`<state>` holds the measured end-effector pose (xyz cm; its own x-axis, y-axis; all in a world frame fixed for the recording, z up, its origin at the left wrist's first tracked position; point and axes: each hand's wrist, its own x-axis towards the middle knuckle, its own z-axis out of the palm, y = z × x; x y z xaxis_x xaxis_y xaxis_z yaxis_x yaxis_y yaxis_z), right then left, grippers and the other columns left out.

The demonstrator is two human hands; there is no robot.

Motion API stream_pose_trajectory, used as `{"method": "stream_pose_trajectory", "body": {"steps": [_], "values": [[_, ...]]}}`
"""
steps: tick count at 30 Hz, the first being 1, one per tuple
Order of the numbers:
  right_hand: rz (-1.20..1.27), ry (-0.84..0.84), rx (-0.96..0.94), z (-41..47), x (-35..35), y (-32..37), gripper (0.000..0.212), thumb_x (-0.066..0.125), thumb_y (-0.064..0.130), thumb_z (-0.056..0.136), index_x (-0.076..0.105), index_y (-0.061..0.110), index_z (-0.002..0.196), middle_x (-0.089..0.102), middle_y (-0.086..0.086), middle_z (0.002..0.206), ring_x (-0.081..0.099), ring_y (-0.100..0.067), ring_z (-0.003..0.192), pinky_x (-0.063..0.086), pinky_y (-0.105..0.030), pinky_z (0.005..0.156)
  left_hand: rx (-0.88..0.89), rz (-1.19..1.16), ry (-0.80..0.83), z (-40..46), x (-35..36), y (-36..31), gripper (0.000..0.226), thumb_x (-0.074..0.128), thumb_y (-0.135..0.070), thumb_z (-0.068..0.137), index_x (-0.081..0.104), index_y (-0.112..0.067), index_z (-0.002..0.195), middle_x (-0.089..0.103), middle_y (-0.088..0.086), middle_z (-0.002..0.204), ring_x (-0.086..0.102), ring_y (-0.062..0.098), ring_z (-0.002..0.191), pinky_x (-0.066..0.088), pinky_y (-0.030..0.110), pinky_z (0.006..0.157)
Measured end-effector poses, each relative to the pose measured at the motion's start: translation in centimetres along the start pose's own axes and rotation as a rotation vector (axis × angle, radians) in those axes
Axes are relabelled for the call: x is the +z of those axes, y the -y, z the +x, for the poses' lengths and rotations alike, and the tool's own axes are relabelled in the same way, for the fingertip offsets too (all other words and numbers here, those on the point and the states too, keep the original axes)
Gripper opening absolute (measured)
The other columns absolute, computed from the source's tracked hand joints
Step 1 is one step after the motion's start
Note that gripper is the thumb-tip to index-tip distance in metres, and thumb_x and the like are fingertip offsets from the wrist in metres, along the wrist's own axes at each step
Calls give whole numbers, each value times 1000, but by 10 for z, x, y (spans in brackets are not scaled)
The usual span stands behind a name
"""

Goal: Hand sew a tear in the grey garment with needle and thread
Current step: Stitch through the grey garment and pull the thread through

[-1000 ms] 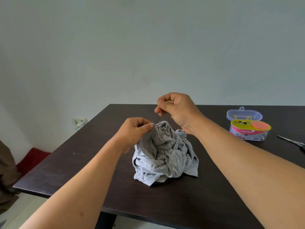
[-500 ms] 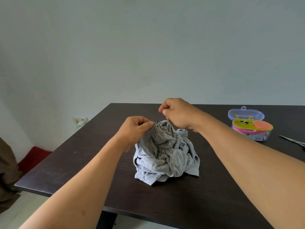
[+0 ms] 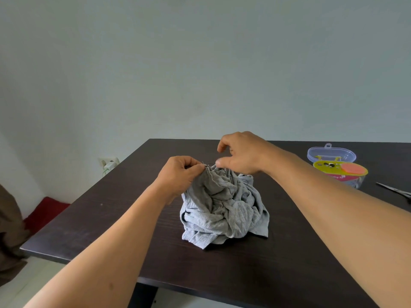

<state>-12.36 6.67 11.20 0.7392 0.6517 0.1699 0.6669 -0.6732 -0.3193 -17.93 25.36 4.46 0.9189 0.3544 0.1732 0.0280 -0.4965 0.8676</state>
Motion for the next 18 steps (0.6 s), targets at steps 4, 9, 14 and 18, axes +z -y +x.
{"method": "stream_pose_trajectory", "body": {"steps": [4, 9, 14, 18], "values": [[-148, 13, -14, 0, 7, 0, 13, 64, 21, 91, 73, 20, 100, 67, 3, 93, 63, -18, 91, 47, -29, 71, 9, -23, 3, 0, 1, -3, 14, 73, -26, 87, 75, -21, 74, 76, 1, 79, 67, 15, 74, 60, 48, 82], [425, -118, 106, 6, 5, 2, 6, 71, 20, 87, 75, 15, 86, 67, 10, 77, 62, -7, 77, 45, -24, 65, 27, -5, 8, 0, 1, -1, 12, 73, -26, 88, 76, -21, 78, 76, 5, 84, 65, 15, 74, 58, 48, 81], [1174, -287, 302, 15, -5, -1, 8, 73, 16, 86, 68, 16, 80, 41, 14, 37, 31, -4, 36, 28, -23, 47, 42, 53, 35, 0, 0, 2, 11, 72, -26, 90, 75, -25, 79, 75, -5, 79, 66, 12, 75, 58, 39, 80], [1171, -596, 362, 19, -8, -8, 14, 72, 17, 87, 68, 20, 74, 51, 11, 53, 43, -6, 48, 35, -22, 50, 43, 94, 42, 0, 0, 0, 14, 69, -24, 89, 73, -22, 75, 70, -4, 73, 59, 13, 68, 54, 34, 70]]}}
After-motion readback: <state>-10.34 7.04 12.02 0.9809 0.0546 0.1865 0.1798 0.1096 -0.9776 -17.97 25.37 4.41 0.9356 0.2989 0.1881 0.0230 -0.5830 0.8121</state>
